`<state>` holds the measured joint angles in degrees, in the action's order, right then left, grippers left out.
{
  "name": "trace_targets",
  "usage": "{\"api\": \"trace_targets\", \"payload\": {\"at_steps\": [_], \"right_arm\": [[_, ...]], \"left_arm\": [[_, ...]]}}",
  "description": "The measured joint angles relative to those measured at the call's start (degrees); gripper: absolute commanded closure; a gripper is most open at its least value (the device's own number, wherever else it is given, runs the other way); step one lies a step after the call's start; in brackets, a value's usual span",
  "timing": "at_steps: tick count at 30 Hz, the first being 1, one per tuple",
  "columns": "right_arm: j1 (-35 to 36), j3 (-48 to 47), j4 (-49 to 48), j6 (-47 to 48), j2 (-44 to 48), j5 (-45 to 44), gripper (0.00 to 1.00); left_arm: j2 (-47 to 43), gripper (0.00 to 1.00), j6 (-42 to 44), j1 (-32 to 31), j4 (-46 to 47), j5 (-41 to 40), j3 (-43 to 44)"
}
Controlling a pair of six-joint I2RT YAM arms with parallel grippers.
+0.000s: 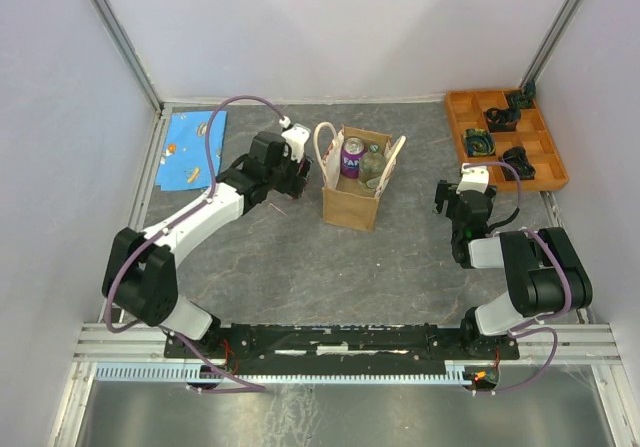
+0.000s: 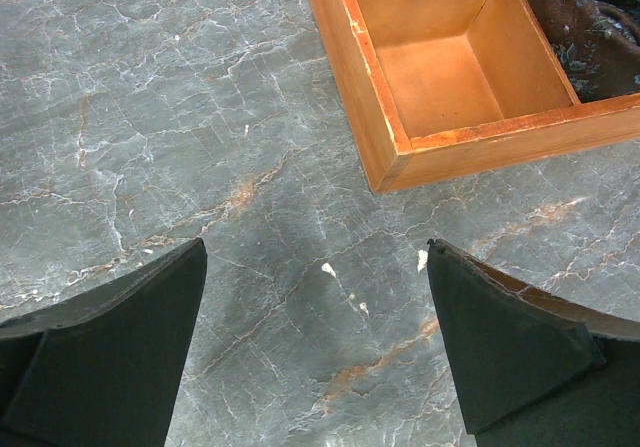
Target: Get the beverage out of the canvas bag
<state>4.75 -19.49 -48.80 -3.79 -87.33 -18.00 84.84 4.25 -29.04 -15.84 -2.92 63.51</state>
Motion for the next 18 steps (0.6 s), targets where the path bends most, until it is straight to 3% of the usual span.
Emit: {"api": "trace_targets", "payload": {"at_steps": [9, 18], "right_arm": [[0.0, 0.0, 0.0, 0.0, 0.0, 0.0, 0.01], [0.0, 0.0, 0.0, 0.0, 0.0, 0.0, 0.01]], "left_arm": [[8.2, 0.97, -0.1, -0.3, 7.9, 0.0, -0.9], [13.9, 0.93, -0.4, -0.4, 8.7, -1.2, -0.9]]}}
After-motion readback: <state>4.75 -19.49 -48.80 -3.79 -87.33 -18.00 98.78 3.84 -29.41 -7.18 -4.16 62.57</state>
